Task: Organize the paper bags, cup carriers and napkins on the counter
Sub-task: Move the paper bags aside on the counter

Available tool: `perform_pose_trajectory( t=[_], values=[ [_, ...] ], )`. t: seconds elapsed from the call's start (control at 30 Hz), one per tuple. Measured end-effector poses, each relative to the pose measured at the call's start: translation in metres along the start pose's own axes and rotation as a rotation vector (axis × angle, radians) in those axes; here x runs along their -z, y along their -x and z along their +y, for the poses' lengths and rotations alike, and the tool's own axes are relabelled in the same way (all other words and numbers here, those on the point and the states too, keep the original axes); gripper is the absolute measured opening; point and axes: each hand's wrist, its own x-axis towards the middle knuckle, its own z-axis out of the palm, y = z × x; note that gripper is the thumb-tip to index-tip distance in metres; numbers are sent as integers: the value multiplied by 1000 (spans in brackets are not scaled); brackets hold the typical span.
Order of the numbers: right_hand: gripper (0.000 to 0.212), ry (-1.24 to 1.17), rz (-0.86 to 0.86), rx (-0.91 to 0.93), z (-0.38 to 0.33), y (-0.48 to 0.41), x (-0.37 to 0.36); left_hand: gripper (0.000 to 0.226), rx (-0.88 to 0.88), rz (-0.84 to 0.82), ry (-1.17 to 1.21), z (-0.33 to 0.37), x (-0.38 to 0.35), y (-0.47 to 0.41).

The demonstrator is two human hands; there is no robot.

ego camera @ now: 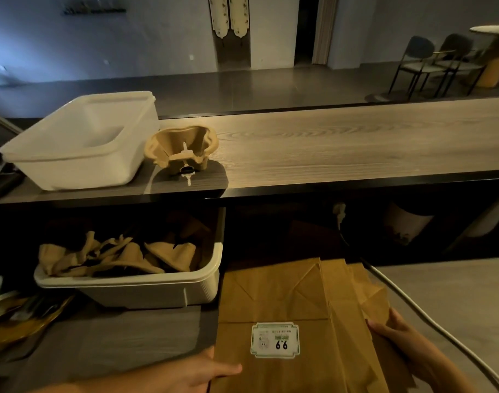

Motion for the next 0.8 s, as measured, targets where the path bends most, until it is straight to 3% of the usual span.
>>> perform_pose_trajectory(
  t=[0.03, 0.13, 0.23, 0.3, 0.8],
  values=[
    [44, 3, -1, 0, 4, 3, 0, 95, 0, -39, -42, -4, -1, 1],
    [45, -7, 12, 2, 18, 8, 2, 74, -19, -31, -50, -18, -10, 2],
    [57, 17, 58, 21, 26, 10, 3, 56, 15, 33, 107, -21, -14, 6],
    [61, 24, 100, 55, 26, 15, -2, 49, -15, 108, 81, -15, -14, 7],
    [54, 52, 81, 81, 39, 42, -3, 49, -185, 323, 57, -15, -26, 26]
  ],
)
